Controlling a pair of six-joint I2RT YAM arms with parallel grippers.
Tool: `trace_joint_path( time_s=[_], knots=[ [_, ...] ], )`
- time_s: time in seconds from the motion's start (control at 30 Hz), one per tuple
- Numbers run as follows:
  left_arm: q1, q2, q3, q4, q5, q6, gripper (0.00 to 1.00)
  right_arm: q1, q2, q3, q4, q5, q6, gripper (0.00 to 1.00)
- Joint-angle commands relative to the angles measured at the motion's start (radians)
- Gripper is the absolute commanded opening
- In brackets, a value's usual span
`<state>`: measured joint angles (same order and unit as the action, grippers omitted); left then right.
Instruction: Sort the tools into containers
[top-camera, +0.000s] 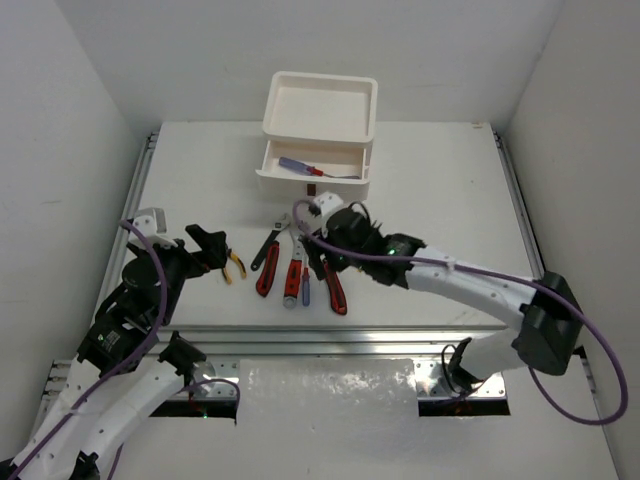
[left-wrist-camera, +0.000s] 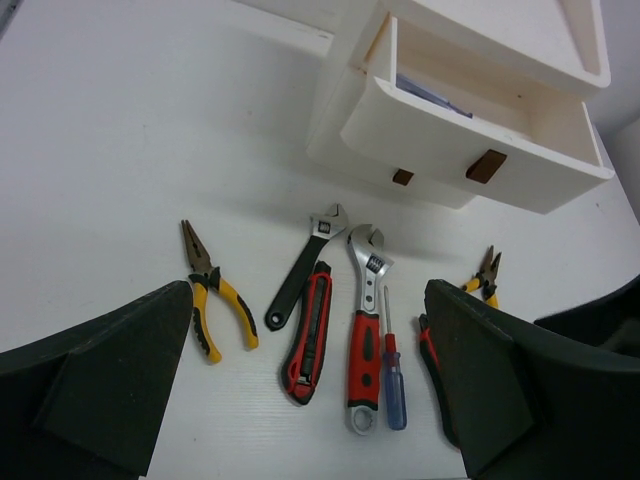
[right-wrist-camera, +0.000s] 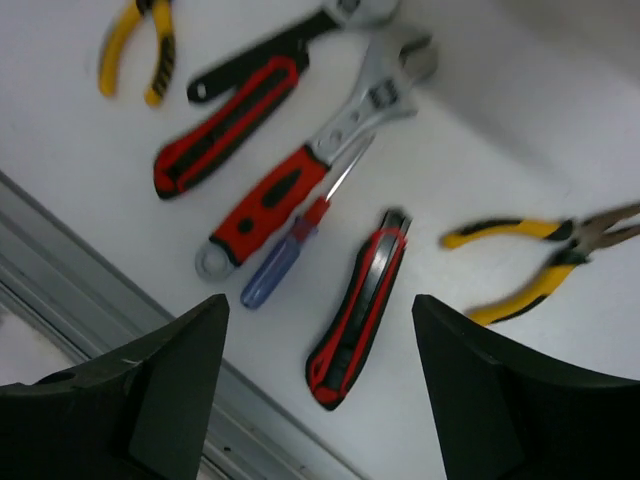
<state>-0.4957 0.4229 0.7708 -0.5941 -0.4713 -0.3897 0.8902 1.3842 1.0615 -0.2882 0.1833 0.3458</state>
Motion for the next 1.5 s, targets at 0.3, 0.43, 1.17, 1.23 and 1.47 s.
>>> trace_joint_path(
  time_s=[0.3,0.43,1.17,1.23,1.47],
  knots=[
    [0.013,0.011,0.002,0.04,0.002,0.009,1.0,0.085,0.373,0.041,0.075,0.079,0.291,0.65],
    [0.013,-0.001,0.002,0.037,-0.003,0.008,1.0,0.085,0.452,0.086,0.075,0.055,0.312,0.63],
    [0.013,-0.056,-0.002,0.043,0.007,0.011,1.0,0.096,0.364,0.1,0.009,0.028,0.31,0.1],
    [0.013,-0.059,-0.004,0.043,0.007,0.011,1.0,0.095,0.302,0.123,-0.005,0.027,0.256,0.1],
    [0.013,-0.064,-0.005,0.045,0.002,0.011,1.0,0.01,0.182,0.319,0.049,-0.082,-0.363,0.07]
  ],
)
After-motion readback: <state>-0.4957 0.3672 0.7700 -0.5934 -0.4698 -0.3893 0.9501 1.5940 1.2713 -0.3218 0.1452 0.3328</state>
